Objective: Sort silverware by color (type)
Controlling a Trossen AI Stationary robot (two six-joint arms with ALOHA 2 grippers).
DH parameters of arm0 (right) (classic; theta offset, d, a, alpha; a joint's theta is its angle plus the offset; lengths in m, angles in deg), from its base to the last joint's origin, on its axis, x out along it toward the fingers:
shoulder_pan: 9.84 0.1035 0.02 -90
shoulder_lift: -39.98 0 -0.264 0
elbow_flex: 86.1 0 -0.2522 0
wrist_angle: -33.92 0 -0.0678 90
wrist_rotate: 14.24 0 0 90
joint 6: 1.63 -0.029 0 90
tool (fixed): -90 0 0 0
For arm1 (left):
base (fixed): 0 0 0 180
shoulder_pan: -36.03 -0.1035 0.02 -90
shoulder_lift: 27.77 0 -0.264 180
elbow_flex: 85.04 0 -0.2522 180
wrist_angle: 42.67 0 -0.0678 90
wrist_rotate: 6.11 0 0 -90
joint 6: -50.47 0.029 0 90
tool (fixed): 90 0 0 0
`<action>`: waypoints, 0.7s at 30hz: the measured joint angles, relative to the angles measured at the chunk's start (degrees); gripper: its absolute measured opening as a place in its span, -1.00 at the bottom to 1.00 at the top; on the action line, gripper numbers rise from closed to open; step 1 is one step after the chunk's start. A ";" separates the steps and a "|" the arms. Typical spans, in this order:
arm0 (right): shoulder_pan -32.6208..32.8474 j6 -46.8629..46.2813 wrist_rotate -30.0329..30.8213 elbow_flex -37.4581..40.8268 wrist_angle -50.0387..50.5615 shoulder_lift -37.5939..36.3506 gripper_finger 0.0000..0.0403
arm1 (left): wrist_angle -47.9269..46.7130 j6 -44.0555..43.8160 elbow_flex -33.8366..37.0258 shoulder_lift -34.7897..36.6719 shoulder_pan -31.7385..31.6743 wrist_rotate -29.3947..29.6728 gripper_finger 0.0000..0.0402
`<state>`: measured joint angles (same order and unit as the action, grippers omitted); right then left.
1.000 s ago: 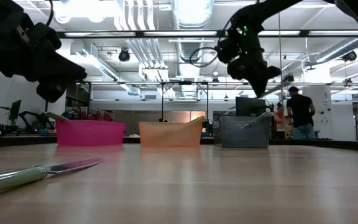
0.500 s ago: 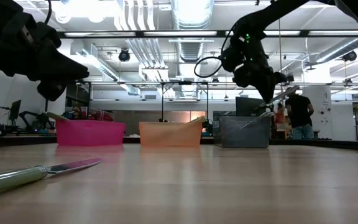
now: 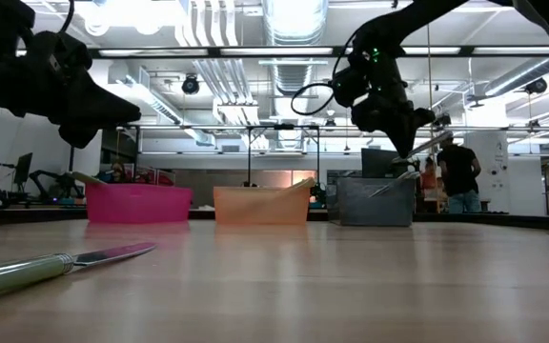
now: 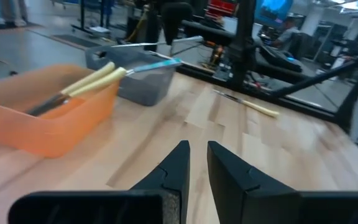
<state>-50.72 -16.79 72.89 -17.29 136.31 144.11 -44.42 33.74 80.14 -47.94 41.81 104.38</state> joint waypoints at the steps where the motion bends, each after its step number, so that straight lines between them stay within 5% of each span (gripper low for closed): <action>1: 0.18 -0.34 0.05 0.00 -0.71 0.00 -0.94 | 0.00 0.33 0.00 0.00 0.00 0.52 -0.81; 21: 1.80 -2.89 1.06 1.80 -8.60 0.11 -0.94 | 2.19 2.12 -0.04 -0.04 0.00 1.60 -0.81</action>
<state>-48.91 -19.67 73.95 -15.49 127.71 144.23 -42.23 35.86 80.09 -47.98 41.81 105.97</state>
